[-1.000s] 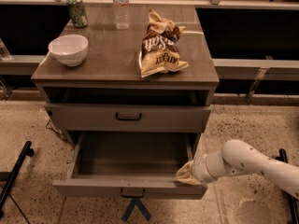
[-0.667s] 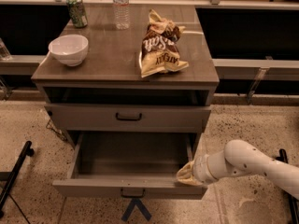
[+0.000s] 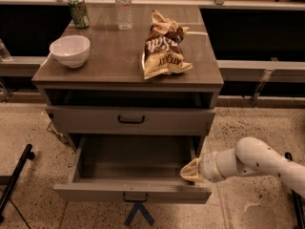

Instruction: Open middle drawer

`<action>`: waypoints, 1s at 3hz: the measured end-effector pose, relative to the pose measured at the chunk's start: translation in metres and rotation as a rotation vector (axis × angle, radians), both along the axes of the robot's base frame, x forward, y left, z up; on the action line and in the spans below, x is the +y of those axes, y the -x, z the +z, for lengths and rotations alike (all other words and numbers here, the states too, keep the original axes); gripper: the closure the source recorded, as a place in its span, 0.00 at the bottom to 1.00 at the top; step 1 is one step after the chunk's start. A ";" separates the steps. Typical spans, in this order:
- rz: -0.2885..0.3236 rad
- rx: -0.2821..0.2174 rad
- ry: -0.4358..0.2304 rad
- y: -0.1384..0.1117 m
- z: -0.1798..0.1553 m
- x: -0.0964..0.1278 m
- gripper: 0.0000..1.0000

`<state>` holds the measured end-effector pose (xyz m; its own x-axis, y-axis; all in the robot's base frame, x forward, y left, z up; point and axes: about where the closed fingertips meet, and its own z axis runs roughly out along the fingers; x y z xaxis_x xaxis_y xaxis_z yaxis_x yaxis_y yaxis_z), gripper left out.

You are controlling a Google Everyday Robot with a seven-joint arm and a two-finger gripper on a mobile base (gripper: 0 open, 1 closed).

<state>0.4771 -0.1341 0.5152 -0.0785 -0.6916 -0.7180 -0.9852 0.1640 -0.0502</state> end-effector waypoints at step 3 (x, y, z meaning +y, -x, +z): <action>-0.004 -0.070 -0.038 -0.003 0.066 -0.017 0.83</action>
Offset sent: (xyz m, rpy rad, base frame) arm 0.0027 -0.0333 0.0978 0.0329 -0.1004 -0.0157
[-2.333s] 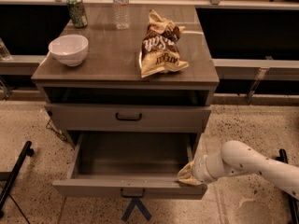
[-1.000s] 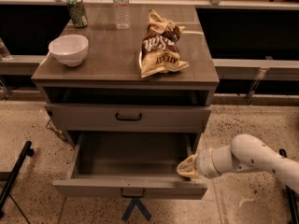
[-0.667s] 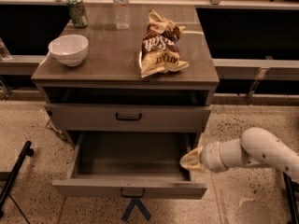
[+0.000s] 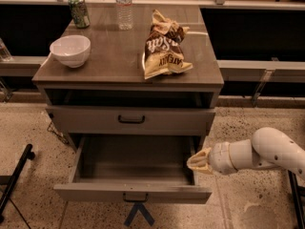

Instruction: Open middle drawer

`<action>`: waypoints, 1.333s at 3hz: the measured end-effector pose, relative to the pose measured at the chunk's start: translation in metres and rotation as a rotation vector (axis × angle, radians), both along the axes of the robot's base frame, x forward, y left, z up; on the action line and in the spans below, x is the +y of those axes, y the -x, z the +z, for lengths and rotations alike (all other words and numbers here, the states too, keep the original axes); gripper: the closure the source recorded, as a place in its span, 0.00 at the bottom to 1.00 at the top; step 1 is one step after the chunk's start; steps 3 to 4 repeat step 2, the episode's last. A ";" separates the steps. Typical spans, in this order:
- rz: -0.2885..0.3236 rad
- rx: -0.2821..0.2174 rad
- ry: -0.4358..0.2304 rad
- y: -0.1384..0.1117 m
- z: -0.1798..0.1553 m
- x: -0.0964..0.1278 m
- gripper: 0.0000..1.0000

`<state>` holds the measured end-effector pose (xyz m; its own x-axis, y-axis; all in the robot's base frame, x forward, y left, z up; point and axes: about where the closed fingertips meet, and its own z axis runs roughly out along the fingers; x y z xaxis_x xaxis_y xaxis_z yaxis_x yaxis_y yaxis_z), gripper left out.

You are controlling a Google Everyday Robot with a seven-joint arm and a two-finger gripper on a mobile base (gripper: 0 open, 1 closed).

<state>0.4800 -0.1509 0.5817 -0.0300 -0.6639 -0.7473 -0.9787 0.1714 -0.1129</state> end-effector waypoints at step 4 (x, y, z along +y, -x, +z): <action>0.007 0.003 -0.003 0.001 -0.002 0.003 0.36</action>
Offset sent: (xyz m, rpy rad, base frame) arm -0.0003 0.0016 -0.0007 0.0012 0.0015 0.0031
